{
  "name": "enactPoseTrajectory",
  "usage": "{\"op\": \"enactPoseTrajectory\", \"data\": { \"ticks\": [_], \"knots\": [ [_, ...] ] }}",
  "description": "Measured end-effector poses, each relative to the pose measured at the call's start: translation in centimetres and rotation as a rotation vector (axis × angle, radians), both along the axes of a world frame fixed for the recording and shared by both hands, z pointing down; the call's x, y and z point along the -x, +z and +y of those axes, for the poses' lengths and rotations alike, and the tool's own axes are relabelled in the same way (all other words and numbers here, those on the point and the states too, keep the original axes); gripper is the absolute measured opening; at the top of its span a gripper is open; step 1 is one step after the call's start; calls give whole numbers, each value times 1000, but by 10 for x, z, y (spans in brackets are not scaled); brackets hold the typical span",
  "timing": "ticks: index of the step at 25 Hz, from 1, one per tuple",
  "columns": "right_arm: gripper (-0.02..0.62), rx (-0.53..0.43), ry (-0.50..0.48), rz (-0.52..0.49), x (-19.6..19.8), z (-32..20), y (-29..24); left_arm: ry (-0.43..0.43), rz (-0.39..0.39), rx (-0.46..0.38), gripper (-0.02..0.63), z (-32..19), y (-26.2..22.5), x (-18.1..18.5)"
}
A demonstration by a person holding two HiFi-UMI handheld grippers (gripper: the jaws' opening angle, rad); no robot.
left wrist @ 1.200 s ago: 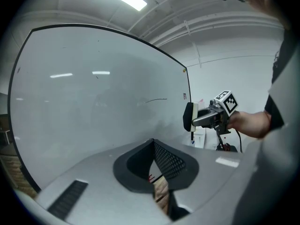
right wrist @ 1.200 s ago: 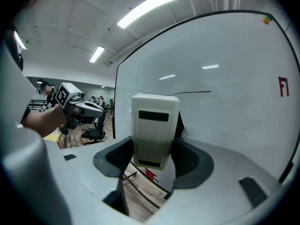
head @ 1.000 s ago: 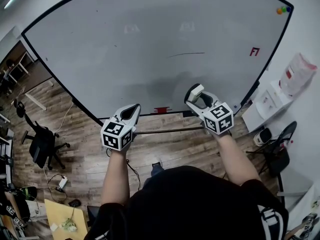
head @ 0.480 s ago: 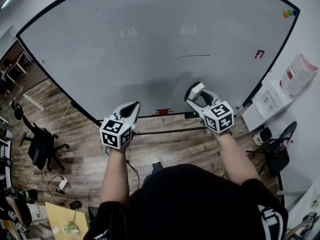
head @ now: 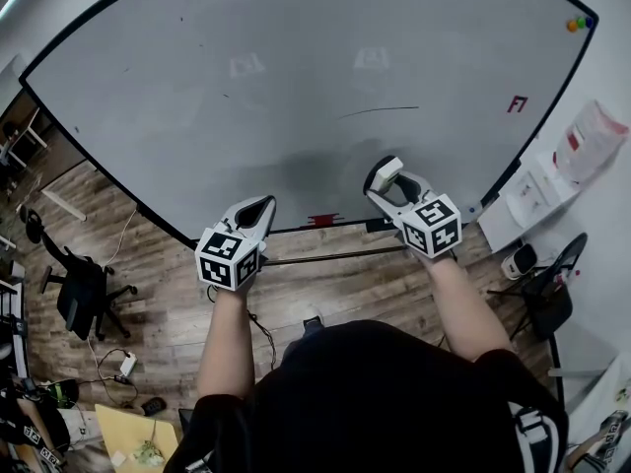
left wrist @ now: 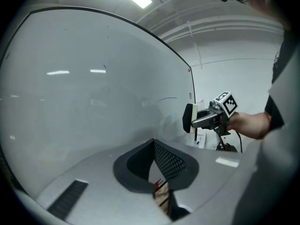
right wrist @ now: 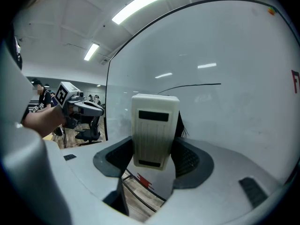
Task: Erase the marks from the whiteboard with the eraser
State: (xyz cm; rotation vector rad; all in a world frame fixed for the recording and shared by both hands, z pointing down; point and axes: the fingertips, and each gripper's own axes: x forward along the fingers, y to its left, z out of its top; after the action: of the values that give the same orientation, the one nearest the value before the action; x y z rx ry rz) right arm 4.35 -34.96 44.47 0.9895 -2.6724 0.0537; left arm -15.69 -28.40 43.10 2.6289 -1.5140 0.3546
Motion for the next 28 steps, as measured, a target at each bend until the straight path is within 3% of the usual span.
{"op": "enactPoseTrajectory", "data": {
  "ticks": [14,22,28],
  "knots": [
    [251,-100,4,28,29,-23,-37,3,0,10,11,-13,6,11],
    [252,-198,-16,113,66,-37,-54,16,-11,9,11,-24,10,18],
    [252,-222,-10,160,83,-50,-53,13,-2,16,11,-29,12,25]
  ]
}}
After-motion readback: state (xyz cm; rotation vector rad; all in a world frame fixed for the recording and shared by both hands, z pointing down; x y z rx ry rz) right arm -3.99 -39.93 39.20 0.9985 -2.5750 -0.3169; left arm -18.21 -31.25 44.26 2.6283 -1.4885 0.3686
